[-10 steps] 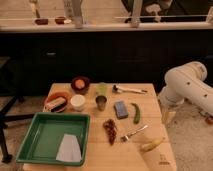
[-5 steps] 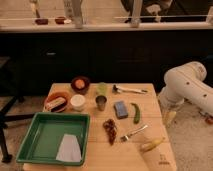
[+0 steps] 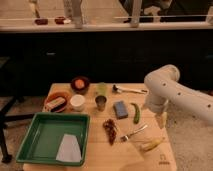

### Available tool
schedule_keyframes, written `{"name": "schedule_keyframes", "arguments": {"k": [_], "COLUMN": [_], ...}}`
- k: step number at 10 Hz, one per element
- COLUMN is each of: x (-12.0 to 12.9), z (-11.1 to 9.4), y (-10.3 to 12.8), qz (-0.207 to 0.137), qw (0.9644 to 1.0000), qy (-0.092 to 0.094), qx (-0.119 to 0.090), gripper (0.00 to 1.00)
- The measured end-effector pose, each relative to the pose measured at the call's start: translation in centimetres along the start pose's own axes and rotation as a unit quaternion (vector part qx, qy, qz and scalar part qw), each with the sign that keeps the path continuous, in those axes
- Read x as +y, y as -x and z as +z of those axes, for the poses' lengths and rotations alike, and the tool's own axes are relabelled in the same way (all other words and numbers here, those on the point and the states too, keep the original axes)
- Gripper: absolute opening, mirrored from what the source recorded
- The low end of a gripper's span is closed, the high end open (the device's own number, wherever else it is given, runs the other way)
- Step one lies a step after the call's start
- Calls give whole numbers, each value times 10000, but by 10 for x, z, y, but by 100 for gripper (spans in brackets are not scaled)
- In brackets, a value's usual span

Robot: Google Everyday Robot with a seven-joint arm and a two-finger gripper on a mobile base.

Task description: Place grapes in paper cup

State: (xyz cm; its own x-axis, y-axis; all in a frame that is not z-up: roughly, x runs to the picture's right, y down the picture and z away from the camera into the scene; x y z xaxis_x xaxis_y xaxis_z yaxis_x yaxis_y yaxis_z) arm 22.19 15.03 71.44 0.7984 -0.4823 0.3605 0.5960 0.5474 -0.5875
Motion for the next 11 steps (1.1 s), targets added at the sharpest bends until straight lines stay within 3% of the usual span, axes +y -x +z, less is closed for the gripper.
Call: {"name": "schedule_keyframes", "arguments": {"k": [2, 8, 11], "x": [-2, -1, -21], "z": [4, 7, 11], "y": [6, 7, 37], "qz": [-212, -280, -715], "qw": [9998, 9996, 9974], "qy": [40, 30, -9], "qx": [20, -20, -71], "gripper": [80, 80, 80]}}
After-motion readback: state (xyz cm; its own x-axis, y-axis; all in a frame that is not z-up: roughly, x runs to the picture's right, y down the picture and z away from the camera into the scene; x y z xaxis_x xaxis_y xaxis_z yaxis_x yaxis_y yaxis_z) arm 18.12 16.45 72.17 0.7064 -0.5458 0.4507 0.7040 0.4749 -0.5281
